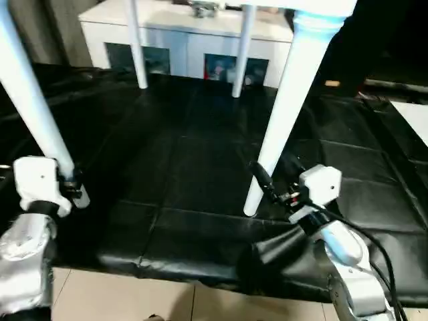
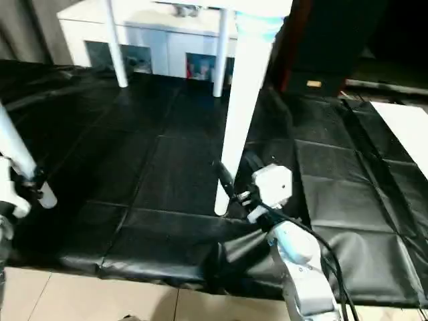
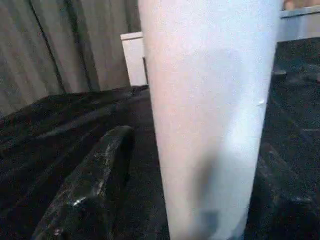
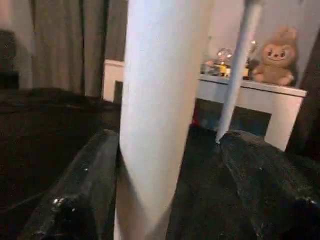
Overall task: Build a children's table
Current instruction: Flip table
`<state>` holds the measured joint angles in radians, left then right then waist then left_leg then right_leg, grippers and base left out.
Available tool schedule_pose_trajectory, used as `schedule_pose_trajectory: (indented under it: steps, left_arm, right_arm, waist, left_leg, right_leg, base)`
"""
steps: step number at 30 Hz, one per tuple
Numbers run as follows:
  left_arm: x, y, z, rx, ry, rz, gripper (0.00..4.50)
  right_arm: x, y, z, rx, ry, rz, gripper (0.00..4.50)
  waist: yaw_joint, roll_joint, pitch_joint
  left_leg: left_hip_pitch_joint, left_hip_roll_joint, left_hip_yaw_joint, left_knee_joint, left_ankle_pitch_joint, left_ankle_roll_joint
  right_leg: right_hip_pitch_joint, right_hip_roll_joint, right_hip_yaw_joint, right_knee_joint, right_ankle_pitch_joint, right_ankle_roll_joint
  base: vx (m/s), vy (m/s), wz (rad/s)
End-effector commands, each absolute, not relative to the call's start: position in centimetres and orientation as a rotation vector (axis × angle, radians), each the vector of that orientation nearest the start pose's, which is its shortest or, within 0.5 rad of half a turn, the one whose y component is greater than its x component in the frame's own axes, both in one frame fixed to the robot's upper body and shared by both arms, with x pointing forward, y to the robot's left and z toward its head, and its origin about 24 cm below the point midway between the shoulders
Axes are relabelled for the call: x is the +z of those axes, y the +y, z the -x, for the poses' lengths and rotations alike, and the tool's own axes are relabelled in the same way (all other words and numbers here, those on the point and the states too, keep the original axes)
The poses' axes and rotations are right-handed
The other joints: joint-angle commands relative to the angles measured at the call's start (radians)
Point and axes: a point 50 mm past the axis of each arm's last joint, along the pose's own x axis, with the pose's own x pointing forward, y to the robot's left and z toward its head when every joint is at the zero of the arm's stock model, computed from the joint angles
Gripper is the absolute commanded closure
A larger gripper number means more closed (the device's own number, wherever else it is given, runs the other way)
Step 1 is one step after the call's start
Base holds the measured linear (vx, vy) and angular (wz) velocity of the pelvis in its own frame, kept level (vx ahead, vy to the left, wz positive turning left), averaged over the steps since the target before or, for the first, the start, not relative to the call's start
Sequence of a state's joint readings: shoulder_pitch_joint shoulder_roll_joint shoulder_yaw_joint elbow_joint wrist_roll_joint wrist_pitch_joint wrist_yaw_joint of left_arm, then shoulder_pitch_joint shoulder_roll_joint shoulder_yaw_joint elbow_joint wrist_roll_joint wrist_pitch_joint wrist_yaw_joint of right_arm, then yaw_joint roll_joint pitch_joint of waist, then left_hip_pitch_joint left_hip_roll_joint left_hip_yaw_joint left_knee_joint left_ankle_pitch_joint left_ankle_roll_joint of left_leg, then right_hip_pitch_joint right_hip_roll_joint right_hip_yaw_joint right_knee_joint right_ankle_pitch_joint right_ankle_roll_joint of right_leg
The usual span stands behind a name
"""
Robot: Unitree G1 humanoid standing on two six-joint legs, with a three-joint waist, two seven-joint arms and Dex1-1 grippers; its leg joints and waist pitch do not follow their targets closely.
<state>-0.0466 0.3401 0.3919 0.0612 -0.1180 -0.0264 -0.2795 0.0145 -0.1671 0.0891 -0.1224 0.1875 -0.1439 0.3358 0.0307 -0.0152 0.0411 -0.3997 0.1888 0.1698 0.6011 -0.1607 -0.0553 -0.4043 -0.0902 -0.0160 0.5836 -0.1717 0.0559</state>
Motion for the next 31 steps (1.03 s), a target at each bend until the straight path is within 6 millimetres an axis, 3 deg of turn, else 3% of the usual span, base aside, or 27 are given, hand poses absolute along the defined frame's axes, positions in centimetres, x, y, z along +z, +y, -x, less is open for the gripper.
schedule_pose_trajectory:
  steps: [1,4,6,7,10,11,12,13,14,15,19,20,21,22,23,24,25,26,27,28,29,30,31]
  left_arm:
    - [9.1,30.0,-23.9,0.164,-0.132,-0.186,1.05]
    - [9.0,30.3,-22.4,0.180,-0.181,-0.090,0.80]
    - [9.2,30.2,-21.1,0.168,-0.224,-0.030,0.80]
    - [9.3,30.1,-20.7,0.159,-0.233,-0.020,0.80]
    - [9.3,29.6,-20.0,0.128,-0.241,0.000,0.80]
    - [9.4,29.0,-19.6,0.100,-0.245,0.006,0.80]
    - [9.3,28.5,-19.3,0.074,-0.241,0.005,0.80]
    - [8.8,27.4,-18.7,0.047,-0.195,-0.002,0.80]
    - [8.5,27.1,-18.6,0.049,-0.167,0.017,0.80]
    - [8.2,26.9,-18.5,0.049,-0.143,0.027,0.80]
    - [7.5,23.1,-18.4,-0.064,-0.034,-0.009,0.80]
    - [7.6,22.6,-18.6,-0.066,-0.033,-0.006,0.80]
    - [7.6,22.4,-18.8,-0.065,-0.031,-0.007,0.80]
    - [7.5,22.1,-19.1,-0.060,-0.022,-0.007,0.80]
    - [7.4,21.8,-19.3,-0.058,-0.015,-0.014,0.80]
    - [7.5,21.5,-19.6,-0.048,-0.036,0.009,0.80]
    - [7.4,21.4,-19.8,-0.031,-0.030,-0.002,0.80]
    - [7.3,21.4,-19.9,-0.020,-0.026,-0.011,0.80]
    - [7.3,21.1,-19.9,-0.024,-0.029,-0.009,0.80]
    - [7.3,21.0,-20.0,-0.025,-0.018,-0.009,0.80]
    - [7.3,20.7,-20.0,-0.034,-0.021,0.010,0.80]
    - [7.3,20.3,-20.1,-0.041,-0.015,0.015,0.80]
    - [7.4,20.2,-20.2,-0.044,-0.009,0.007,0.80]
  right_arm:
    - [9.1,-14.8,-23.8,0.398,-0.296,-0.011,0.69]
    - [9.5,-14.8,-22.5,0.408,-0.325,-0.005,0.51]
    - [9.8,-14.6,-21.6,0.414,-0.334,-0.003,0.51]
    - [9.8,-14.6,-21.3,0.416,-0.333,-0.010,0.51]
    - [9.8,-14.6,-20.8,0.405,-0.327,-0.026,0.51]
    - [9.7,-14.8,-20.6,0.385,-0.320,-0.036,0.51]
    - [9.6,-15.0,-20.5,0.365,-0.312,-0.043,0.51]
    - [9.3,-15.5,-20.2,0.344,-0.267,-0.041,0.51]
    - [9.1,-15.6,-20.1,0.347,-0.246,-0.041,0.51]
    - [9.0,-15.7,-20.1,0.350,-0.228,-0.045,0.51]
    - [7.7,-16.0,-20.6,0.319,-0.090,-0.152,0.51]
    - [7.1,-16.0,-20.9,0.304,-0.049,-0.129,0.51]
    - [6.7,-16.1,-21.1,0.295,-0.018,-0.111,0.51]
    - [6.1,-16.1,-21.3,0.283,0.024,-0.099,0.51]
    - [5.6,-16.2,-21.4,0.262,0.069,-0.075,0.51]
    - [5.4,-16.2,-21.6,0.259,0.079,-0.046,0.51]
    - [5.4,-16.0,-21.8,0.260,0.082,-0.038,0.51]
    - [5.6,-15.9,-21.8,0.263,0.079,-0.034,0.51]
    - [5.8,-15.8,-21.9,0.265,0.078,-0.041,0.51]
    - [5.9,-15.7,-22.0,0.265,0.082,-0.061,0.51]
    - [6.0,-15.6,-22.2,0.258,0.082,-0.063,0.51]
    - [6.1,-15.6,-22.3,0.251,0.084,-0.060,0.51]
    - [6.1,-15.5,-22.4,0.252,0.085,-0.061,0.51]
  waist:
    - [-0.004,0.028,-0.043]
    - [0.001,0.035,-0.039]
    - [-0.006,0.032,-0.037]
    - [-0.007,0.030,-0.038]
    - [-0.009,0.030,-0.030]
    - [-0.011,0.029,-0.023]
    - [-0.013,0.026,-0.022]
    - [-0.013,0.039,-0.022]
    - [-0.015,0.038,-0.020]
    - [-0.013,0.047,-0.018]
    - [-0.020,0.052,-0.007]
    - [-0.026,0.055,0.003]
    - [-0.013,0.067,0.005]
    - [0.081,0.063,0.008]
    - [0.113,0.069,-0.002]
    - [0.042,-0.046,-0.015]
    - [0.052,-0.014,0.010]
    - [0.044,-0.006,-0.004]
    - [0.047,-0.007,0.002]
    - [0.051,0.015,-0.006]
    - [0.033,0.023,-0.010]
    - [0.033,0.042,-0.018]
    - [0.027,0.045,-0.017]
  left_leg:
    - [0.040,0.024,-0.025,-0.104,-0.659,-0.058]
    - [0.039,0.026,-0.027,-0.108,-0.676,-0.063]
    - [0.026,0.026,-0.030,-0.116,-0.675,-0.061]
    - [0.027,0.026,-0.030,-0.116,-0.678,-0.062]
    - [0.043,0.023,-0.029,-0.109,-0.725,-0.057]
    - [0.052,0.021,-0.029,-0.106,-0.753,-0.057]
    - [0.053,0.021,-0.029,-0.103,-0.755,-0.055]
    - [0.052,0.022,-0.035,-0.108,-0.752,-0.060]
    - [0.051,0.024,-0.036,-0.111,-0.760,-0.062]
    - [0.053,0.026,-0.038,-0.118,-0.783,-0.066]
    - [0.056,0.027,-0.048,-0.129,-0.837,-0.070]
    - [0.052,0.035,-0.048,-0.147,-0.895,-0.072]
    - [0.011,0.059,-0.032,-0.203,-0.944,-0.064]
    - [-0.105,0.079,0.017,-0.257,-0.973,-0.047]
    - [-0.083,0.069,0.063,-0.243,-0.889,-0.031]
    - [0.077,0.018,0.032,-0.003,-0.560,-0.050]
    - [0.128,-0.006,-0.005,0.140,-0.335,-0.031]
    - [0.032,-0.030,-0.070,0.125,-0.085,0.001]
    - [0.030,-0.003,-0.080,0.056,-0.211,-0.050]
    - [0.049,0.006,-0.082,0.006,-0.333,-0.080]
    - [0.059,0.028,-0.081,-0.061,-0.490,-0.100]
    - [0.054,0.030,-0.078,-0.081,-0.543,-0.093]
    - [0.049,0.028,-0.076,-0.088,-0.549,-0.087]
  right_leg:
    - [-0.005,-0.019,0.006,-0.091,-0.483,-0.103]
    - [-0.004,-0.022,0.007,-0.093,-0.491,-0.102]
    - [0.008,-0.022,0.003,-0.091,-0.497,-0.094]
    - [0.008,-0.022,0.002,-0.092,-0.500,-0.091]
    - [-0.010,-0.019,-0.001,-0.109,-0.589,-0.064]
    - [-0.018,-0.016,-0.008,-0.124,-0.655,-0.047]
    - [-0.017,-0.016,-0.011,-0.127,-0.679,-0.039]
    - [-0.008,-0.018,-0.014,-0.127,-0.687,-0.030]
    - [-0.006,-0.015,-0.016,-0.127,-0.673,-0.031]
    - [0.000,-0.011,-0.023,-0.127,-0.645,-0.037]
    - [0.008,-0.005,-0.048,-0.134,-0.639,-0.028]
    - [0.021,0.008,-0.073,-0.133,-0.615,-0.033]
    - [0.077,0.024,-0.088,-0.049,-0.507,-0.059]
    - [0.158,0.021,-0.061,0.164,-0.321,-0.063]
    - [0.126,0.021,-0.027,0.165,-0.332,-0.060]
    - [-0.034,-0.045,0.047,-0.056,-0.936,0.066]
    - [-0.131,-0.139,0.080,-0.184,-1.248,0.041]
    - [-0.027,-0.120,0.137,-0.149,-1.220,-0.027]
    - [-0.002,-0.097,0.077,-0.093,-1.017,-0.058]
    - [-0.002,-0.061,0.049,-0.065,-0.866,-0.083]
    - [-0.003,0.011,0.037,-0.021,-0.514,-0.103]
    - [0.019,0.004,0.033,-0.017,-0.365,-0.128]
    - [0.027,-0.002,0.032,-0.023,-0.343,-0.135]
  base:
    - [0.000,0.000,0.00]
    - [0.000,0.000,0.00]
    - [0.000,0.000,0.00]
    - [0.000,0.000,0.00]
    - [0.000,0.000,0.00]
    - [0.000,0.000,0.00]
    - [0.000,0.000,0.00]
    - [0.000,0.000,0.00]
    - [0.000,0.000,0.00]
    - [0.000,0.000,0.00]
    - [0.000,0.000,0.00]
    - [-0.057,0.001,-0.02]
    - [-0.057,0.001,-0.02]
    - [-0.114,-0.040,0.15]
    - [-0.056,-0.135,0.15]
    - [-0.056,-0.135,0.15]
    - [-0.024,-0.122,0.10]
    - [-0.052,-0.018,0.02]
    - [-0.052,-0.018,0.02]
    - [0.000,0.000,0.00]
    - [-0.057,-0.005,0.15]
    - [-0.057,-0.005,0.15]
    - [0.000,0.000,0.00]
